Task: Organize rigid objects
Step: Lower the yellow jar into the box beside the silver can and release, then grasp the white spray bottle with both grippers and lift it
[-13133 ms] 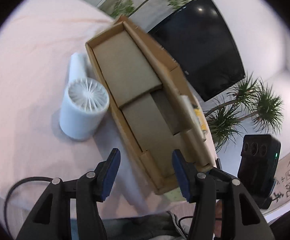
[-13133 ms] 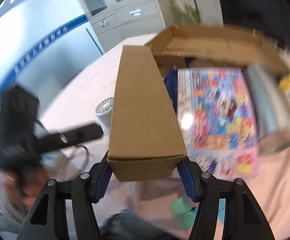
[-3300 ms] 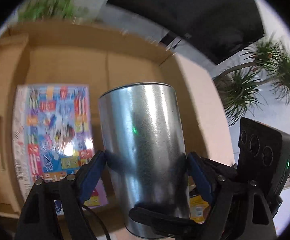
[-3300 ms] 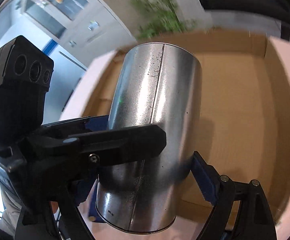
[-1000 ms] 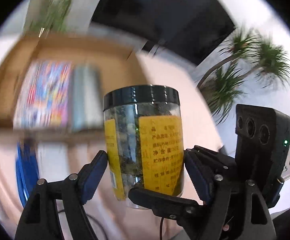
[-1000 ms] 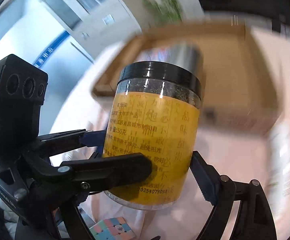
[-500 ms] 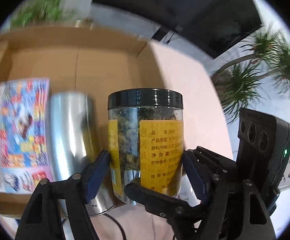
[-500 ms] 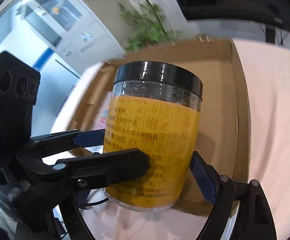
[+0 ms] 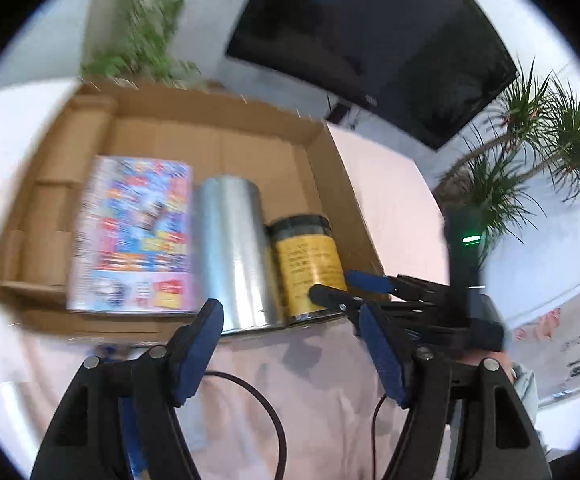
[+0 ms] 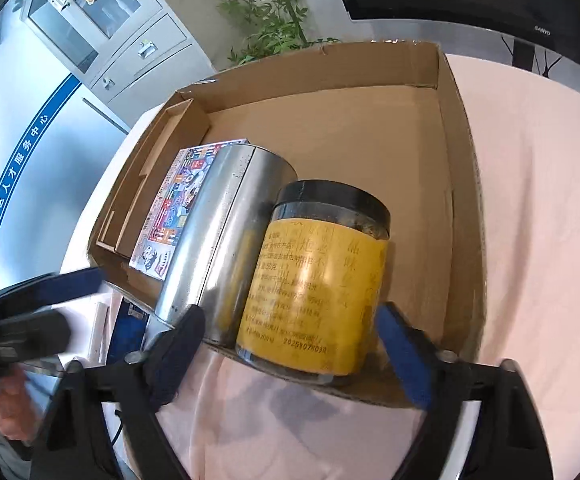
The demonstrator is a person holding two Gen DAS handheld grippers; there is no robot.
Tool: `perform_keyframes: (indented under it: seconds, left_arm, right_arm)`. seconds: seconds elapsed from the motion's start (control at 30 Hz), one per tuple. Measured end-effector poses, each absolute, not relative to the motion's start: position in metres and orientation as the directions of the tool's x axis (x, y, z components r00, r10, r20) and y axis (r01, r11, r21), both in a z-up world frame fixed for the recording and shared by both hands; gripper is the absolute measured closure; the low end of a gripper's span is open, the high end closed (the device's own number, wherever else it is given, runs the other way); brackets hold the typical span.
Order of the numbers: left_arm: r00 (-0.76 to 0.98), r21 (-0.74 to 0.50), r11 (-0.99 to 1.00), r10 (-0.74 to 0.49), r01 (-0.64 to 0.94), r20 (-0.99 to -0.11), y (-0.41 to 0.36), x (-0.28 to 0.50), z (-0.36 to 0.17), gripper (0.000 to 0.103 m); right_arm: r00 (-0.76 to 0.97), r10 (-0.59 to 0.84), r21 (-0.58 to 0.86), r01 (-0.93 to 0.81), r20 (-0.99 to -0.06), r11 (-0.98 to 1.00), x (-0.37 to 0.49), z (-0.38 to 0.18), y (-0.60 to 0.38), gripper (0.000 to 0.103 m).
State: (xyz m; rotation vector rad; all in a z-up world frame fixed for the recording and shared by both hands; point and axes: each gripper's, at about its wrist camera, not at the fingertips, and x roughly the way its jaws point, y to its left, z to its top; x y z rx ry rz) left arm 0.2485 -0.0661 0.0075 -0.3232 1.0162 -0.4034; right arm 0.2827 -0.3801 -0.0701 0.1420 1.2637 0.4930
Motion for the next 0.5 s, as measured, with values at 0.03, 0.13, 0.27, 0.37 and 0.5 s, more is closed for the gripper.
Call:
perform_keyframes:
  seconds: [0.03,0.13,0.27,0.37,0.5]
  left_arm:
    - [0.503,-0.412,0.894,-0.441,0.175,-0.743,-0.06,0.237,0.018,0.034]
    - [0.632,-0.307,0.933,-0.356,0.19,-0.689,-0.047,0.202,0.056,0.026]
    - [0.836,-0.153,0.98,-0.187,0.125,-0.516,-0.039,0.152,0.078,0.001]
    - [0.817,-0.094,0.993,-0.111,0.07,-0.566,-0.036,0.145,0.054,0.001]
    - [0.716,-0.15,0.984,-0.175,0.099,-0.675,-0.037,0.138,-0.003,0.001]
  right_arm:
    - [0.227,0.415,0.351,-0.276,-0.881,0.895,0.283,-0.066,-0.374,0.038]
    - [0.253,0.452,0.377,-0.294,-0.855,0.878,0.267,-0.054,-0.372,0.038]
    - [0.417,0.463,0.35,-0.322,-0.782,0.88,0.218,-0.015,-0.4,0.012]
    - [0.506,0.398,0.288,-0.284,-0.765,0.915,0.182,-0.005,-0.433,0.004]
    - [0.427,0.244,0.224,-0.098,-0.871,0.97,0.159,-0.058,-0.492,0.022]
